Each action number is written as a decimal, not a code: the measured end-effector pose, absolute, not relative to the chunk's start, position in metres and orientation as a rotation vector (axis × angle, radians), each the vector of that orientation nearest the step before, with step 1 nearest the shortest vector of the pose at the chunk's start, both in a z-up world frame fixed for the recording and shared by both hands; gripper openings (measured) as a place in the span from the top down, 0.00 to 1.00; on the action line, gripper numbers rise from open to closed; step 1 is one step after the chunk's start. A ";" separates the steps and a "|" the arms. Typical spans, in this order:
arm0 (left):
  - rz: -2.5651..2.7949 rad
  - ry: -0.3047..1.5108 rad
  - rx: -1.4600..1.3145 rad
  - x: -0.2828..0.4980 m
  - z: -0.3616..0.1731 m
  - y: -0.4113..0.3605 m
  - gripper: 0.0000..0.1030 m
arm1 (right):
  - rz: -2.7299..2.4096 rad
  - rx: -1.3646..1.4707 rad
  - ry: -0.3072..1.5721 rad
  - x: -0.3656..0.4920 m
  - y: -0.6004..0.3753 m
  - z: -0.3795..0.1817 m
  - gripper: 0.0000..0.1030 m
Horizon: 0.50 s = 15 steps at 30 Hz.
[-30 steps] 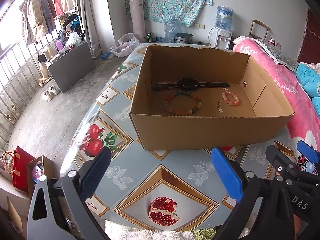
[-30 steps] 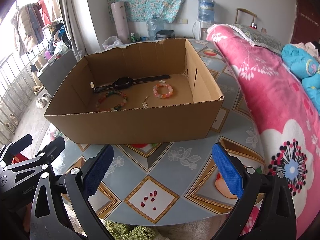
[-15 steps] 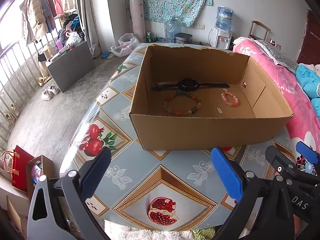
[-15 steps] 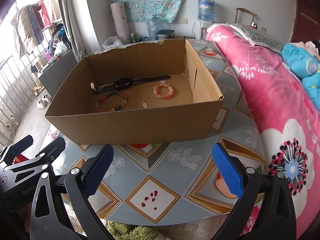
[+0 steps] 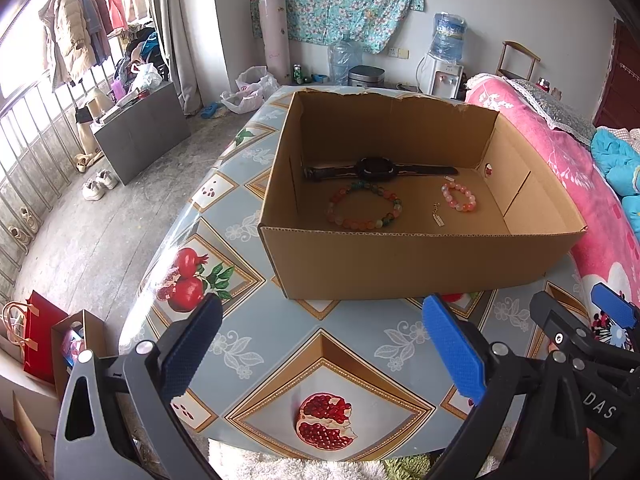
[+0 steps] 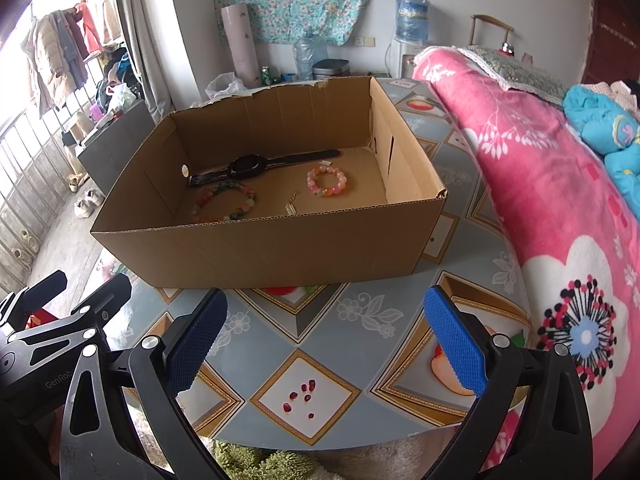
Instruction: Organize jewelry
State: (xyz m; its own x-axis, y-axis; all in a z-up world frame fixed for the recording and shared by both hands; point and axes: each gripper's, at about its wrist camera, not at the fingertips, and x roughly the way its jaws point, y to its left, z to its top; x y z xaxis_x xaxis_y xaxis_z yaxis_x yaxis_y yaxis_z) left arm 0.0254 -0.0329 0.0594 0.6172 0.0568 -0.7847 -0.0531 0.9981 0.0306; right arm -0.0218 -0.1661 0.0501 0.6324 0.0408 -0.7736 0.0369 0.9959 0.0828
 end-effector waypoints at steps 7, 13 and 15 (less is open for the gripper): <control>0.063 0.905 0.005 0.025 0.059 -0.033 0.05 | 0.002 0.099 0.890 -0.023 -0.165 0.050 0.08; 0.064 0.904 0.006 0.025 0.059 -0.033 0.05 | 0.002 0.099 0.890 -0.022 -0.165 0.050 0.08; 0.064 0.906 0.004 0.025 0.059 -0.033 0.05 | 0.002 0.100 0.892 -0.023 -0.165 0.049 0.08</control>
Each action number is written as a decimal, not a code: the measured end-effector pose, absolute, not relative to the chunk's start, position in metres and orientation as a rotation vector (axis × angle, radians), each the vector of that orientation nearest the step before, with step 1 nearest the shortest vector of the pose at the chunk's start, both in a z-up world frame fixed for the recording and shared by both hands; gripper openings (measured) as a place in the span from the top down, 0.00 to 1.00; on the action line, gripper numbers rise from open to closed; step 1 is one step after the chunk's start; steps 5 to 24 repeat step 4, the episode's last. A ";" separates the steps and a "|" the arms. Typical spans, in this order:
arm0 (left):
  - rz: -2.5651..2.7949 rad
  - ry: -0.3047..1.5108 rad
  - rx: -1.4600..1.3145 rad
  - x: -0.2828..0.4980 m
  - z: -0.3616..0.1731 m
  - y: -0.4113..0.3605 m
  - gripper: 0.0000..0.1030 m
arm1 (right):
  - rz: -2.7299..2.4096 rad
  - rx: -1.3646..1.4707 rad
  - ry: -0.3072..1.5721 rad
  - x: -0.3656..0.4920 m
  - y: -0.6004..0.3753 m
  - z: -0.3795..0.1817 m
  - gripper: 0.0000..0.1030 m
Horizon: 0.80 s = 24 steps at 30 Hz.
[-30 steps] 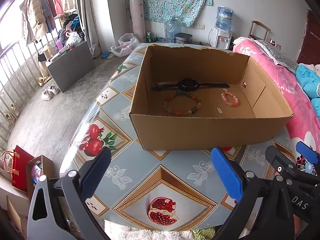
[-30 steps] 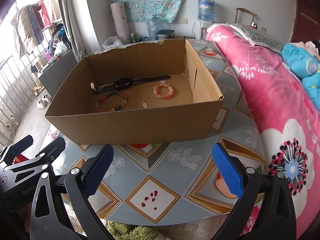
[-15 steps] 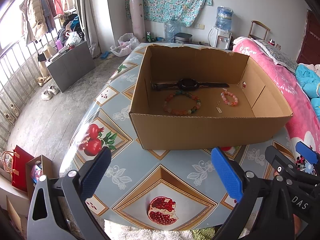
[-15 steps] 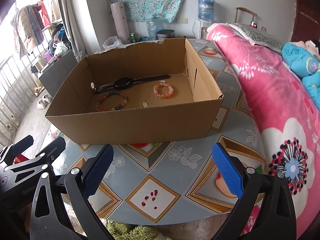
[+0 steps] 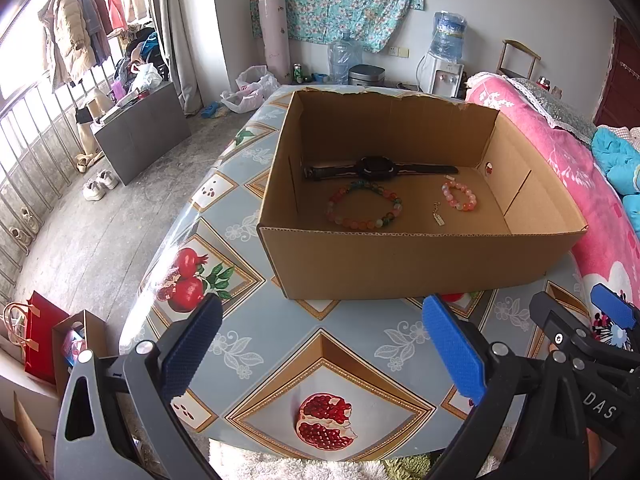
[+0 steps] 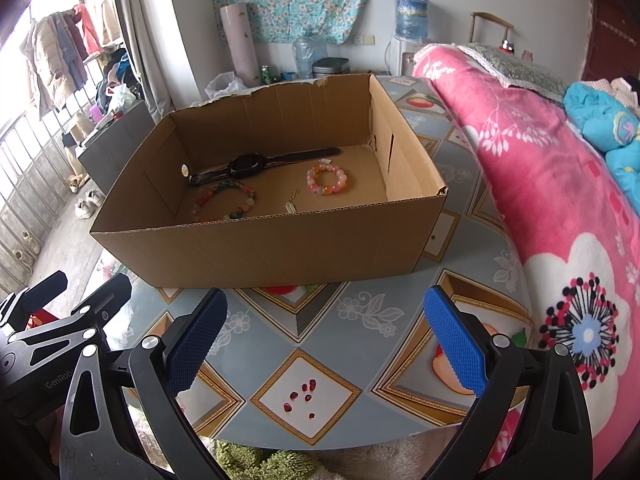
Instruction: Organize jewelry
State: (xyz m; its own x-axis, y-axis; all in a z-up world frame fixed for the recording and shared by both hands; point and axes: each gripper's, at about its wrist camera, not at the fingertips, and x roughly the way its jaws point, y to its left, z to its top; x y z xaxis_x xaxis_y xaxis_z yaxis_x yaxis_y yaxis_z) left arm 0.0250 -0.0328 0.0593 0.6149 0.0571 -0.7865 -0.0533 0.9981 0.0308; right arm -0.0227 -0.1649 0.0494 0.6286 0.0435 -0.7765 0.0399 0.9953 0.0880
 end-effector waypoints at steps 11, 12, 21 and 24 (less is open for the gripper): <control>0.063 0.911 0.001 0.025 0.059 -0.032 0.05 | 0.002 0.101 0.891 -0.023 -0.165 0.049 0.08; 0.063 0.911 0.001 0.025 0.059 -0.032 0.05 | 0.002 0.101 0.891 -0.023 -0.165 0.049 0.08; 0.063 0.911 0.001 0.025 0.059 -0.032 0.05 | 0.002 0.101 0.891 -0.023 -0.165 0.049 0.08; 0.063 0.911 0.001 0.025 0.059 -0.032 0.05 | 0.002 0.101 0.891 -0.023 -0.165 0.049 0.08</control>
